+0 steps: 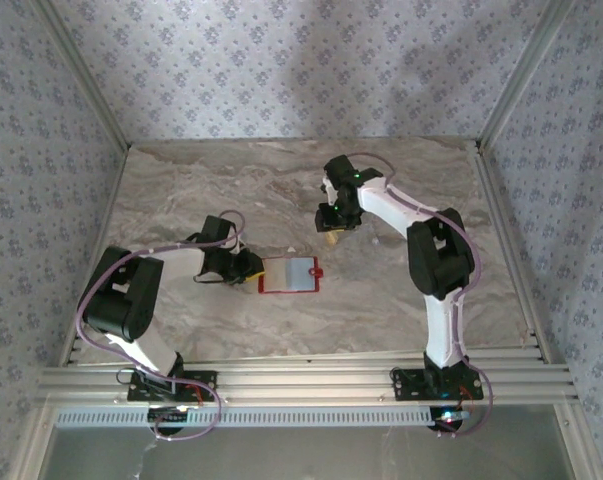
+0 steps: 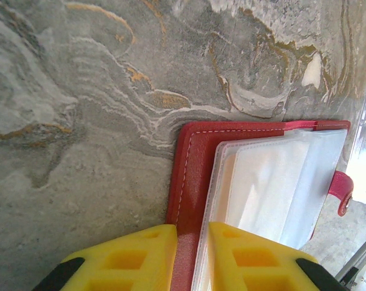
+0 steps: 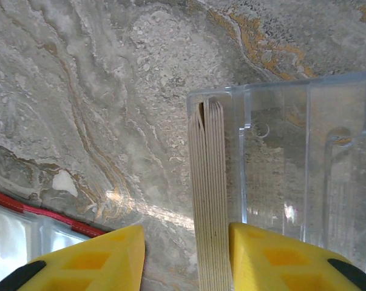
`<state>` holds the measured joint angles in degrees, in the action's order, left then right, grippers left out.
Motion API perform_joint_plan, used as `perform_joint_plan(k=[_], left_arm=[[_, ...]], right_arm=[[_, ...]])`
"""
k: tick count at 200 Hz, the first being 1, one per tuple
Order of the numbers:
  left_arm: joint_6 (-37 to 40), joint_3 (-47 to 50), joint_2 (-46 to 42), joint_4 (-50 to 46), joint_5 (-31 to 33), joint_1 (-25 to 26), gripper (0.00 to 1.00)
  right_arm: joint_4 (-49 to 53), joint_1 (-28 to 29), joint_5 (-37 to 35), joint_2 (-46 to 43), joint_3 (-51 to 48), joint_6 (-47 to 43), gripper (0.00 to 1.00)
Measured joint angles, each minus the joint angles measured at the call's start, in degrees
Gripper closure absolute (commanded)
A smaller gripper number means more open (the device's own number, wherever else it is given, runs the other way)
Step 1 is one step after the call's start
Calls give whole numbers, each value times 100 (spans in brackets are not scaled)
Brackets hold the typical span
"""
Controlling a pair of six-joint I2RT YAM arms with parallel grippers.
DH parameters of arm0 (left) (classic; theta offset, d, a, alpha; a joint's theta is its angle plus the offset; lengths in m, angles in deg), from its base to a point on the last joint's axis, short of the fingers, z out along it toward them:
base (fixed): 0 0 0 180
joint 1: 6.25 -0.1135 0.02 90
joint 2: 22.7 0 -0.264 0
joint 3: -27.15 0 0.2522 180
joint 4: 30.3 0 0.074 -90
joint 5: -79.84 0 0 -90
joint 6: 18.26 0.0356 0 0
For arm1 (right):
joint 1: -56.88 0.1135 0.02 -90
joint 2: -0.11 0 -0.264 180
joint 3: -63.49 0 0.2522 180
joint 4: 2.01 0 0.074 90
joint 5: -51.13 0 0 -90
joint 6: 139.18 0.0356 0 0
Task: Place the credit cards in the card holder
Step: Pick up the credit card from the storage box.
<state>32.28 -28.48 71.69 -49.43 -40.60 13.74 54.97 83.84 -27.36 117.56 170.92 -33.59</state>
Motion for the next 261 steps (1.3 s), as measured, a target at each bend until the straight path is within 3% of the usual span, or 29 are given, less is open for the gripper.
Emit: perform_joint_plan(k=[82, 261], left_arm=[[0, 0, 0, 0, 0, 0, 78], [0, 0, 0, -2, 0, 0, 78]], right_arm=[[-79, -149, 442, 0, -61, 22, 60], [-503, -487, 1196, -256, -452, 214, 81]])
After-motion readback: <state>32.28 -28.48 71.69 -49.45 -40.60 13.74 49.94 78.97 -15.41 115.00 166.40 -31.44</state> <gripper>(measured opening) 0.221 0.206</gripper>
